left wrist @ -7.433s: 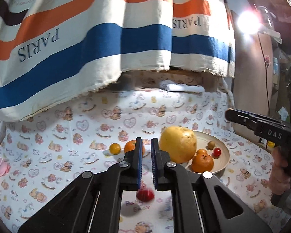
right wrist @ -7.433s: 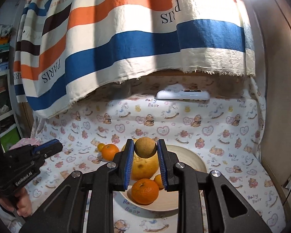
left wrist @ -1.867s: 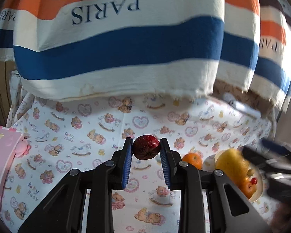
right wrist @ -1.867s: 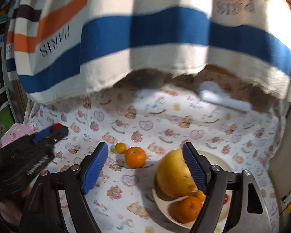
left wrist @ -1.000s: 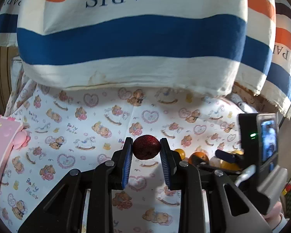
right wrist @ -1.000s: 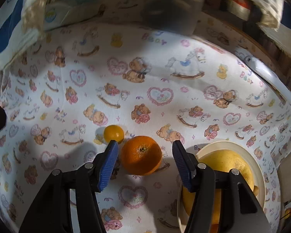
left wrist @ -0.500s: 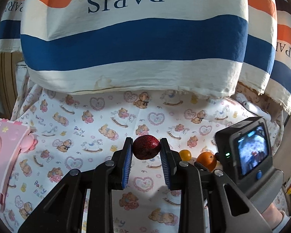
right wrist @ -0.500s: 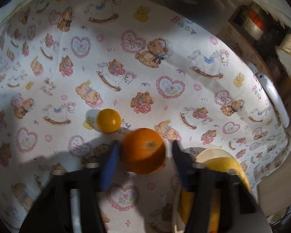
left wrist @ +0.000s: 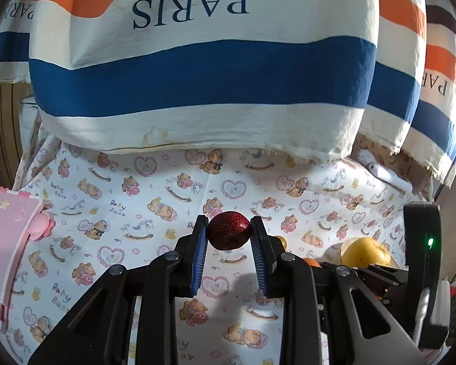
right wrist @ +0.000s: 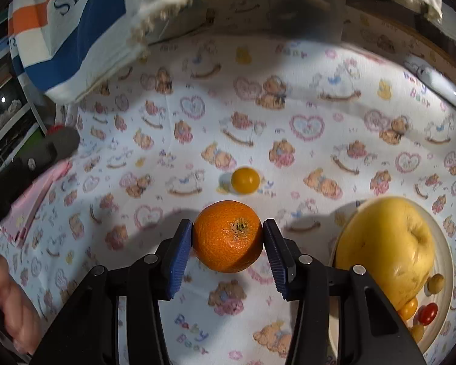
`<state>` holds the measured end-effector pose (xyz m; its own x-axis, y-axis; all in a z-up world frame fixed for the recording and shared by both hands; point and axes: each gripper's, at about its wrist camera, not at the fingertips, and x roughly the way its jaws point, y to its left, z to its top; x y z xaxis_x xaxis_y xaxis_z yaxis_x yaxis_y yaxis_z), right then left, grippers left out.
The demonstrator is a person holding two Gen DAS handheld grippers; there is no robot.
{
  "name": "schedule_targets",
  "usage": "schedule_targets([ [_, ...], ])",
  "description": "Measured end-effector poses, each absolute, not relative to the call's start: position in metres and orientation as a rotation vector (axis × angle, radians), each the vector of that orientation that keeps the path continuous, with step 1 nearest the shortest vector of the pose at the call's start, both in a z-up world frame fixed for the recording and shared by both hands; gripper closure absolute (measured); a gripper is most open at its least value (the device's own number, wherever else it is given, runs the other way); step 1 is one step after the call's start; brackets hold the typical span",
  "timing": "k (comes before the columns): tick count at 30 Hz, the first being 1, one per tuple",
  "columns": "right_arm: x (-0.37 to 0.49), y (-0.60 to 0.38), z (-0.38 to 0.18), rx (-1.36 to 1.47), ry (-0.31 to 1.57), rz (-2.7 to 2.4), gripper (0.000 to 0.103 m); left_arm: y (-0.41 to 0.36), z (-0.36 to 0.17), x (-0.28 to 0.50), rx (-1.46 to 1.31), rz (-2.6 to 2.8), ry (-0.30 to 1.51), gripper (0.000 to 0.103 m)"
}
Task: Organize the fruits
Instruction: 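Lift the orange with the right tool and carry it over the plate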
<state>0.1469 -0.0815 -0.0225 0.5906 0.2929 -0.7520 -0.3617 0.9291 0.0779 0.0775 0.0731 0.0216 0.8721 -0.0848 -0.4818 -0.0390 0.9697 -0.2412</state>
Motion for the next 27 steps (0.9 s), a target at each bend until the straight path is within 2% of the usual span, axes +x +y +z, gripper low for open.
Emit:
schedule_targets([
  [17, 0.153, -0.074, -0.052, -0.071, 0.905, 0.409, 0.051, 0.07, 0.01, 0.087, -0.209, 0.001, 0.58, 0.076],
  [27, 0.125, -0.098, -0.019, -0.023, 0.804, 0.429, 0.051, 0.049, 0.024, 0.072, -0.124, -0.02, 0.511, 0.076],
])
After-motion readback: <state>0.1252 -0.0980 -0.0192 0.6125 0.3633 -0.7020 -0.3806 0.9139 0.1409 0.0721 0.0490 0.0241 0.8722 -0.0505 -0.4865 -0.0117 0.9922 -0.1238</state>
